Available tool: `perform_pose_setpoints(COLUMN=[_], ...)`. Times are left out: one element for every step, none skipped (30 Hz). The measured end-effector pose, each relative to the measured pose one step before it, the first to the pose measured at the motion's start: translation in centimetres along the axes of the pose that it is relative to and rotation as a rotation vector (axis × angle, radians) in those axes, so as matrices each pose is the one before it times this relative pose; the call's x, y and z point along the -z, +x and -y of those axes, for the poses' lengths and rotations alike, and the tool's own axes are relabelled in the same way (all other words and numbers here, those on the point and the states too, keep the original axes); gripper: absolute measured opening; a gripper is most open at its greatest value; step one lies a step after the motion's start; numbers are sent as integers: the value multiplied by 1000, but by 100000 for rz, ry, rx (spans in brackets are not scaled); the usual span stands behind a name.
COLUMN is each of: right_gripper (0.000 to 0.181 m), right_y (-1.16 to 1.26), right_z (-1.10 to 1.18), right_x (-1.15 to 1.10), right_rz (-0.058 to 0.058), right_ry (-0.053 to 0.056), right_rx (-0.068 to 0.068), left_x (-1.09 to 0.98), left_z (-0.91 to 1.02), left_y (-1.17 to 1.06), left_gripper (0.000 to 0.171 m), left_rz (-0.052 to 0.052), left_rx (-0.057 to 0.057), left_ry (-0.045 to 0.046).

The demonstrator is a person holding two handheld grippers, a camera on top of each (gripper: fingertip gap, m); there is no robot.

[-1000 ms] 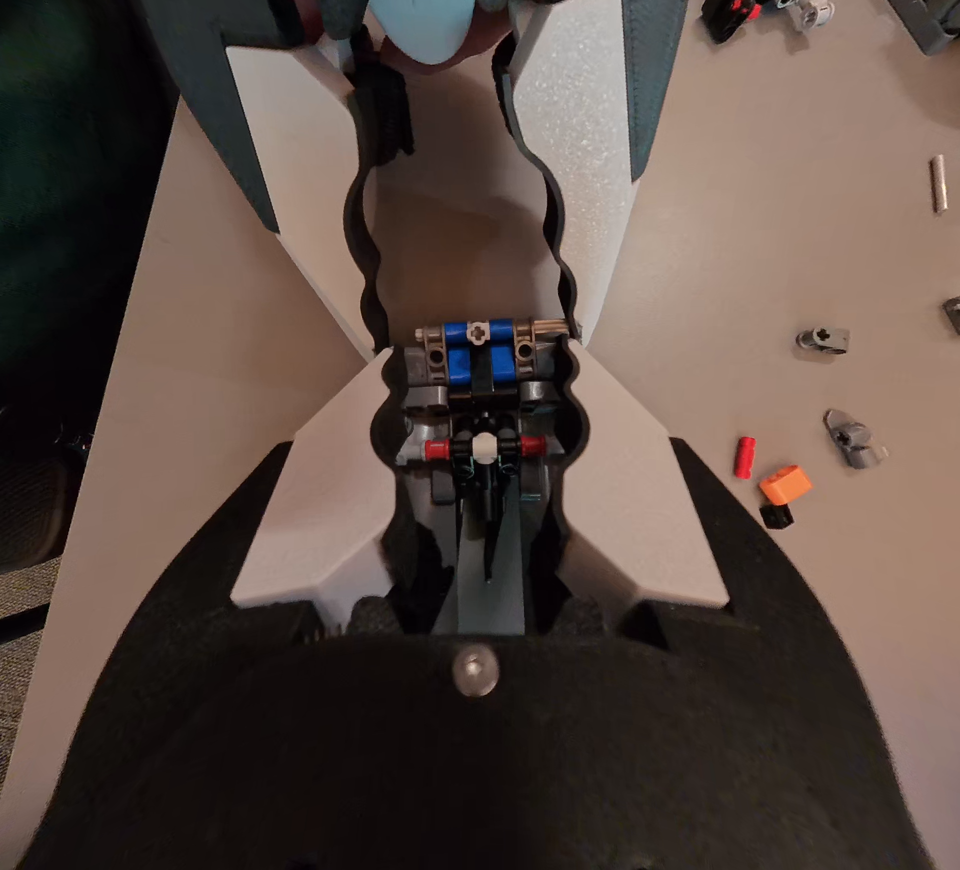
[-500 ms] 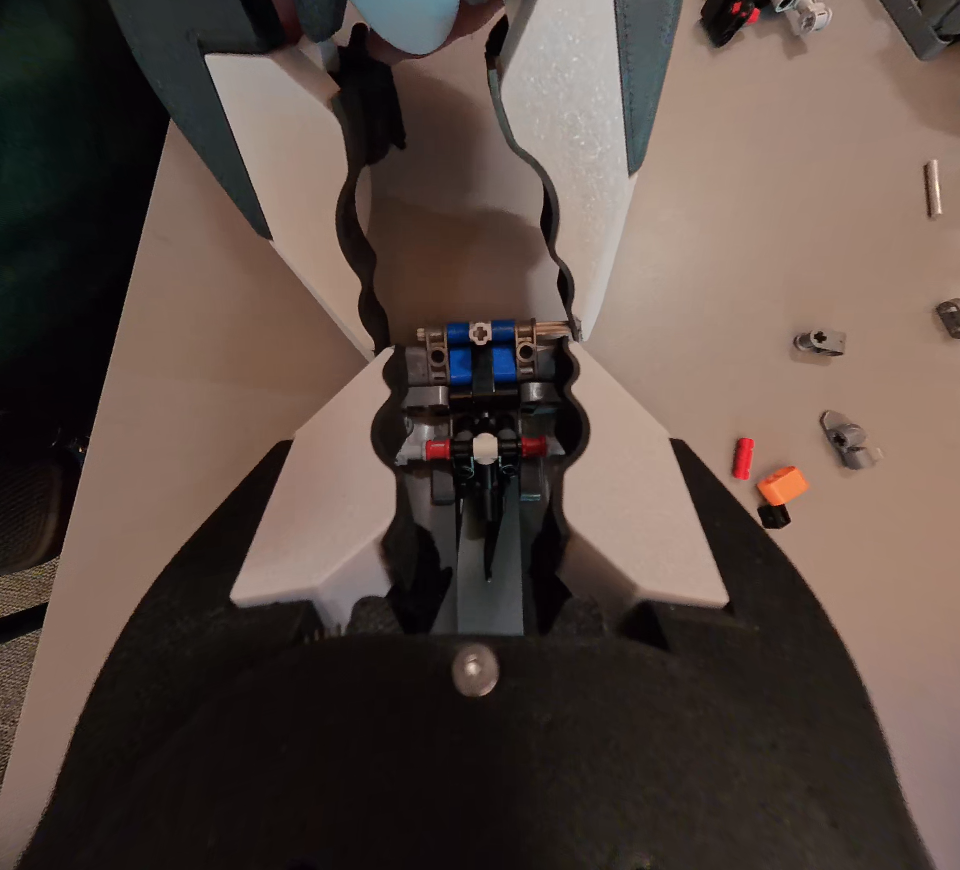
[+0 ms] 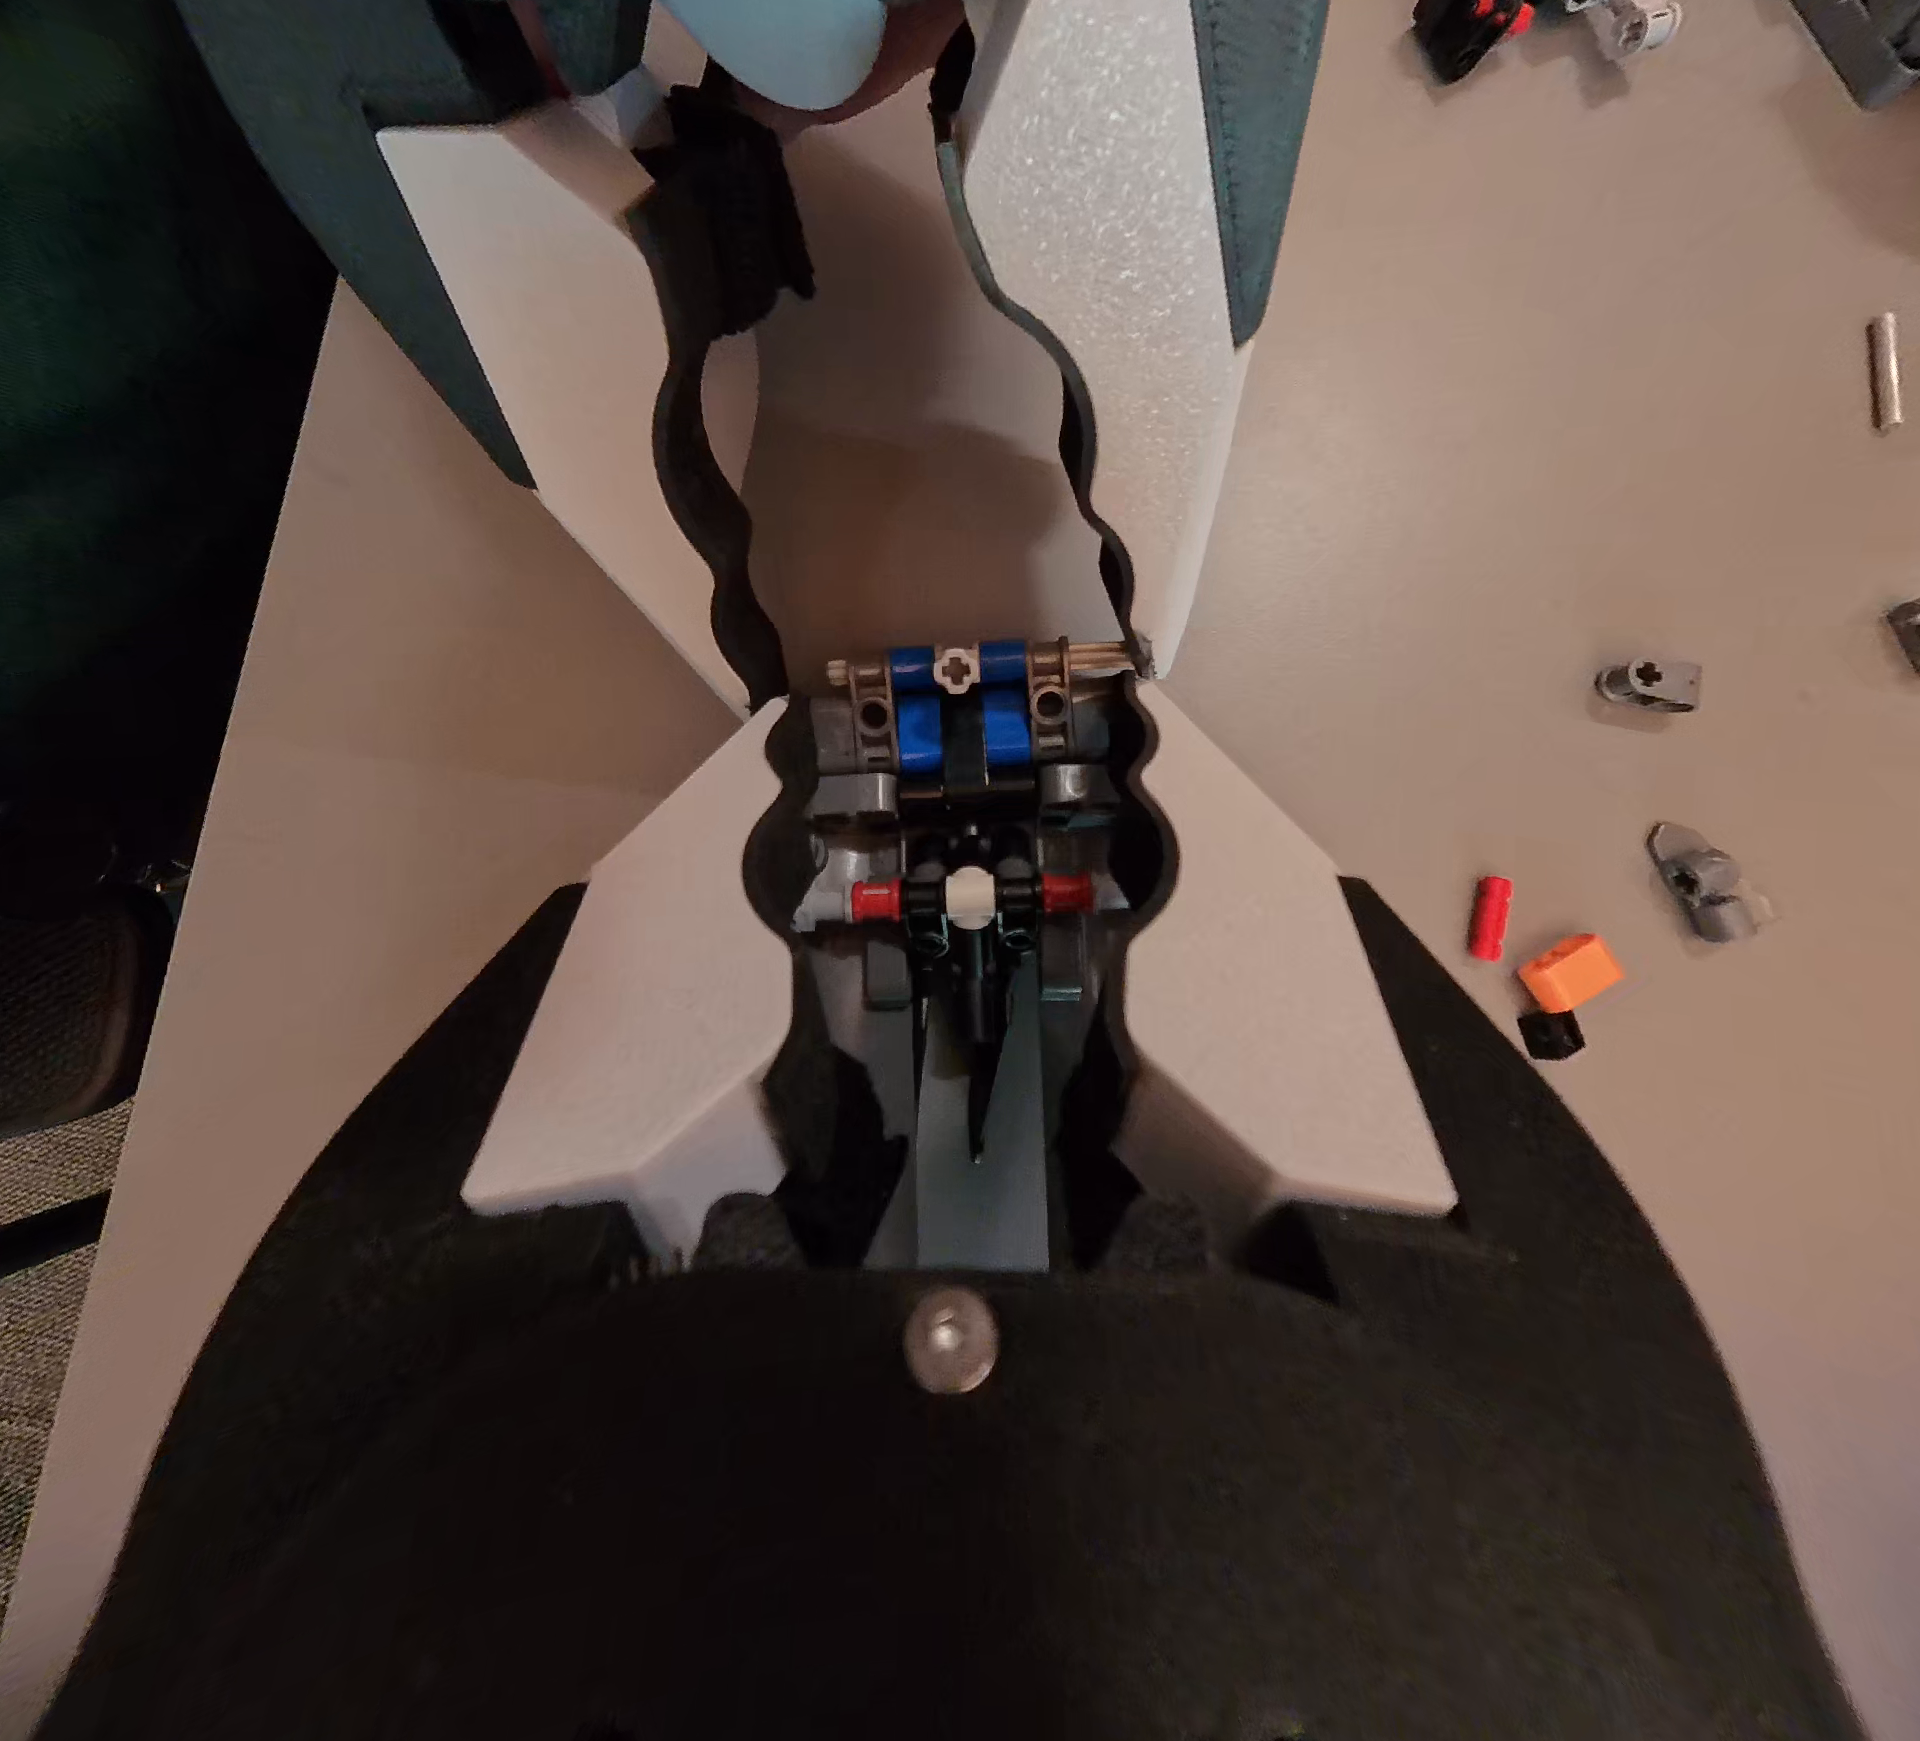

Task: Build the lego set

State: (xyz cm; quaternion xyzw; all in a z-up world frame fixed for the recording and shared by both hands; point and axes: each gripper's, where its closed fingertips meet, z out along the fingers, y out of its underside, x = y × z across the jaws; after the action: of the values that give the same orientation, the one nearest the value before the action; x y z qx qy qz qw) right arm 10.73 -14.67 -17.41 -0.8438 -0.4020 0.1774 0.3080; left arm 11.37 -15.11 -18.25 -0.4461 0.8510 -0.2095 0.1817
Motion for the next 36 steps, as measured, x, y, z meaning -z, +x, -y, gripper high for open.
perform_pose_setpoints(right_gripper=[55, 55, 55, 55, 55, 55, 55, 55, 55, 55, 55, 55, 56, 56, 56, 56, 56, 56, 56, 56, 56, 57, 56, 56, 56, 60, 61, 67, 73, 73, 73, 72, 72, 69, 64, 58], right_y=[-15, -1, -4, -12, -7, 2, -6, -8, -4, 11, 6, -3, 11, 7, 21, -10, -19, -26, -63, -51, 12, 65, 149, 24, 38, -148, 98, 376, 246, 105, 293, 355, 324, 161, -99, -336], right_z=[6, -14, -4, -8, -9, -9, -8, -6, -12, 8, -2, 6, 12, 19, 33, 27, 26, 52, 67, 73, 8, 19, 6, 13, 25, 51, 24, -142, -141, 44, 157, 190, 433, 779, 1338, 1774], right_x=[5, -2, 1, 7, 12, 1, 8, 2, 4, -12, 3, -9, -11, 5, -2, 8, -15, -24, -39, -36, 24, 37, 28, 37, 50, 56, 111, 199, 305, 418, 517, 583, 638, 681, 665, 525], right_rz=[-25, 85, 113, -115, -55, 71, 13, -166, -126, -38, -190, -99, -20, -298, -571, -29, 102, -225, 17, 33, 109, 154, -322, 58, -96, 965, -622, -2416, -1250, -56, -1077, -1357, -1671, -1841, -2124, -2060], right_ry=[-253, -50, 184, -197, -161, 107, 22, -258, -98, 143, 59, 201, 458, 433, 315, 336, -88, -218, -21, 106, 48, 116, -65, -424, -479, -129, 170, -808, -503, 967, 1705, 1508, 2022, 2487, 3811, 4766], right_rx=[182, -51, -183, 181, 91, -92, -34, 111, 95, -20, -72, -104, -319, -203, 13, -237, -124, 379, 233, 54, 15, -527, -931, -586, -585, -248, -156, -329, -764, -1044, -1392, -1544, -1327, -631, 848, 1013], left_x=[16, -7, -1, 15, -1, 16, 1, -5, -6, 6, -8, -7, -5, -3, 7, -5, 28, 36, 57, 93, 147, 225, 379, 538, 617, 698, 819, 938, 1103, 1149, 1186, 1164, 1026, 829, 567, 354], left_z=[-3, 6, -11, 0, 8, -12, -3, 17, 11, -6, 4, -9, -6, 3, 19, -30, -54, -49, -75, -126, -205, -326, -284, -157, -199, -64, 209, 435, 732, 822, 983, 1053, 1128, 998, 836, 721], left_y=[19, 23, 8, 18, 24, 7, 15, 20, 11, -5, -26, 0, -19, -17, -3, 18, 6, 10, 66, 8, -388, -562, -371, -570, -585, -523, -508, -476, -386, -300, -57, -12, 61, 178, 369, 338], left_gripper=[69, 68, 68, 68, 67, 67, 67, 66, 66, 66, 66, 66, 66, 67, 67, 67, 67, 67, 67, 67, 75, 83, 86, 86, 86, 86, 86, 85, 84, 80, 70, 56, 41, 28, 15, 4], left_rz=[166, -93, -120, 123, 134, -81, 16, 56, -190, -95, -122, -252, -336, -286, -25, -686, -530, -534, -269, -3, 2023, 1968, 97, 1255, 1182, 560, 266, -200, -588, -733, -1628, -1194, -925, -1370, -2167, -940], left_rx=[19, -73, -135, -554, -429, -159, 2, -111, 96, -19, 373, 2, -597, -263, 4, 1188, 239, 575, -16, -469, 416, 1206, 1268, 1553, 1780, 2119, 3111, 3611, 3721, 2900, 1409, 132, -890, -864, -742, -1653], left_ry=[-245, -383, -518, -593, -643, -383, -319, -119, 329, 484, 420, 434, 551, 346, 489, 704, 980, 908, 268, -256, -340, -388, 569, 2214, 2121, 3126, 4888, 6069, 7588, 7545, 8112, 8260, 7944, 6421, 4660, 3855])
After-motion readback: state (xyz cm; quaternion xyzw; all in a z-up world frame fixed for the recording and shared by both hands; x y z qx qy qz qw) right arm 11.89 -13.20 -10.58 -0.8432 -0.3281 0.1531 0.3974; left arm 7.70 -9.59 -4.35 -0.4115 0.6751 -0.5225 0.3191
